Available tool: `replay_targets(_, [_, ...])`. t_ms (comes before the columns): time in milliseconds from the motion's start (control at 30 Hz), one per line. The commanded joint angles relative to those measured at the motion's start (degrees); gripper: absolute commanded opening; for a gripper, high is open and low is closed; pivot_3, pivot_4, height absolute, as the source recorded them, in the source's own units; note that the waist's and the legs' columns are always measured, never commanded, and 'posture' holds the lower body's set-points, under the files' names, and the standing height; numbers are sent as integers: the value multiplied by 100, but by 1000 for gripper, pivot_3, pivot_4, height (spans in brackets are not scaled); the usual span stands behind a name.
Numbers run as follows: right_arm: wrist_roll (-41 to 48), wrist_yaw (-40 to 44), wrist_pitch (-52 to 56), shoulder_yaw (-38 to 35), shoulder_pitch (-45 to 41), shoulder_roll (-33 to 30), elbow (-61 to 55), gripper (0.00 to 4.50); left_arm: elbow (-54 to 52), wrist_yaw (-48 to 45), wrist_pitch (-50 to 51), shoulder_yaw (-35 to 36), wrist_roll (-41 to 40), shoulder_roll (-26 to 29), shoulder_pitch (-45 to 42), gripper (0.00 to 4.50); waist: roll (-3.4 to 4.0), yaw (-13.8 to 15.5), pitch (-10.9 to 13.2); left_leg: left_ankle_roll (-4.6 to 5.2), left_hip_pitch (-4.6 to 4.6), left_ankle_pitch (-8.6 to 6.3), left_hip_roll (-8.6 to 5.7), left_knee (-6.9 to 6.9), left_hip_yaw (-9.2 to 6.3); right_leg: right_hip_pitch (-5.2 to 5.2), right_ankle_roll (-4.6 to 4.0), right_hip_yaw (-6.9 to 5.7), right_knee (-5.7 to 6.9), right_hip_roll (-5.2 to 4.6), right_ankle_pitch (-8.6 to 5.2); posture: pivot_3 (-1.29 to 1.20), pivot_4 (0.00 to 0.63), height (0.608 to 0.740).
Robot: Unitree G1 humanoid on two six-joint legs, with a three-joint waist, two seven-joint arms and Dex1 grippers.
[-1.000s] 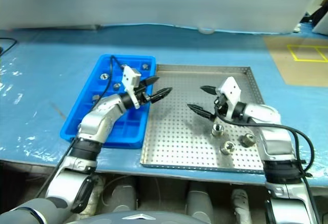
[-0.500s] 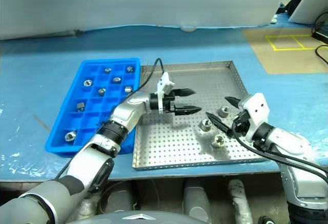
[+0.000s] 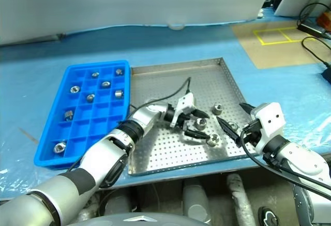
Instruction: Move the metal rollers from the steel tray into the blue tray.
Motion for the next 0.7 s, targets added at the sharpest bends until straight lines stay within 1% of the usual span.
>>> replay_targets(33, [159,-100,-32,-244,59,4,-360,4500,287,495,-417,-132,441,-90,-89,4081,0,-84,-1,3,1,-3,0,4,0,3,1,0,-2,-1,0,-743,150,740])
replay_targets(67, [166,-118,-33,-239,59,-4,-358,4500,315,511,-456,-105,463,-108,-90,3901,0,-134,-2,4,2,-5,0,8,0,6,2,0,-1,-1,-1,-742,150,740])
replay_targets(167, [190,-160,-32,-209,43,-32,-346,4500,333,561,-498,21,443,-154,-98,2862,0,-200,-2,9,6,-8,-2,20,-1,21,39,-2,-4,-5,-24,-734,150,740])
replay_targets(233, [206,-154,-36,-165,-16,-67,-296,4500,311,571,-467,93,412,-145,-85,2174,0,-225,-2,12,4,-11,-4,32,-1,24,42,-1,-4,-7,-26,-722,150,740])
replay_targets(267, [208,-140,-42,-129,-66,-90,-252,4500,290,558,-449,129,392,-120,-61,1916,0,-241,-2,12,3,-11,-4,36,-1,25,42,-1,-4,-9,-26,-705,150,740])
replay_targets(400, [216,-44,-48,22,-277,-189,-67,4500,143,515,-302,323,258,-32,26,1916,-1,-333,-2,13,2,-11,-13,40,-1,25,43,-1,-4,-20,-26,-663,150,740])
replay_targets(567, [228,121,-65,232,-605,-312,205,4500,-179,738,-66,679,37,110,112,1916,0,-339,-2,14,3,-12,-12,36,-2,24,42,-4,-2,-19,-25,-609,150,740])
replay_targets(633, [223,196,-78,302,-717,-362,322,4500,-371,779,26,769,-15,189,168,1916,0,-327,-2,15,2,-13,-12,35,-3,24,8,-7,0,-20,-4,-578,150,740])
replay_targets(700, [213,275,-92,367,-809,-405,428,4500,-562,794,125,801,-32,277,244,1916,0,-313,-2,17,1,-13,-12,32,-3,24,1,-10,0,-21,0,-560,150,740])
